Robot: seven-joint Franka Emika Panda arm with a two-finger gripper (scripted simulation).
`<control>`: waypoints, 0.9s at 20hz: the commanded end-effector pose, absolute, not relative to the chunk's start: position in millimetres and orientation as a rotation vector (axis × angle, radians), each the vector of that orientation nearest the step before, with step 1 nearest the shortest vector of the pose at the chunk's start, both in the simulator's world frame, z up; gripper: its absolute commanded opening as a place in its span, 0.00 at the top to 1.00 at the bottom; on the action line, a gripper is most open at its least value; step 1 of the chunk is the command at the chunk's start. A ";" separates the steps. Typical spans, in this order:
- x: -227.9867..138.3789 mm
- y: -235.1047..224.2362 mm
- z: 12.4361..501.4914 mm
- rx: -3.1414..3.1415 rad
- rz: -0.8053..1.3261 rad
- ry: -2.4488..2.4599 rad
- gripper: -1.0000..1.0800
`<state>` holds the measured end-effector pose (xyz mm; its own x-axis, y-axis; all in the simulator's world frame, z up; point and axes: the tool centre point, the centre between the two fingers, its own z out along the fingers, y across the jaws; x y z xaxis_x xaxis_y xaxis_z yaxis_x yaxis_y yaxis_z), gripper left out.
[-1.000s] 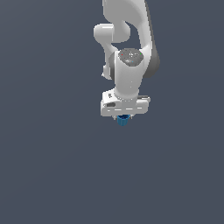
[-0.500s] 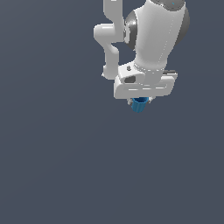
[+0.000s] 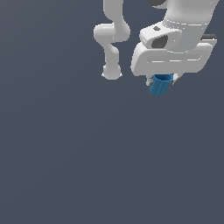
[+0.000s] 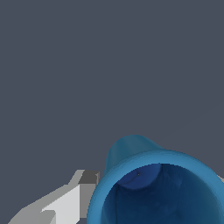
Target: Pick up the object and move it to a goal position.
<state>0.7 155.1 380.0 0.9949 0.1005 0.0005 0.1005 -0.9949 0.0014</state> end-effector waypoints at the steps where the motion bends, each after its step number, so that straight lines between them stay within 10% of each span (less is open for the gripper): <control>1: 2.1 164.8 400.5 3.137 0.000 0.157 1.00; 18: 11.7 210.5 489.1 3.137 0.000 0.156 1.00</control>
<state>11.1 208.0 483.2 0.9950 0.0998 -0.0006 0.0998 -0.9950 0.0003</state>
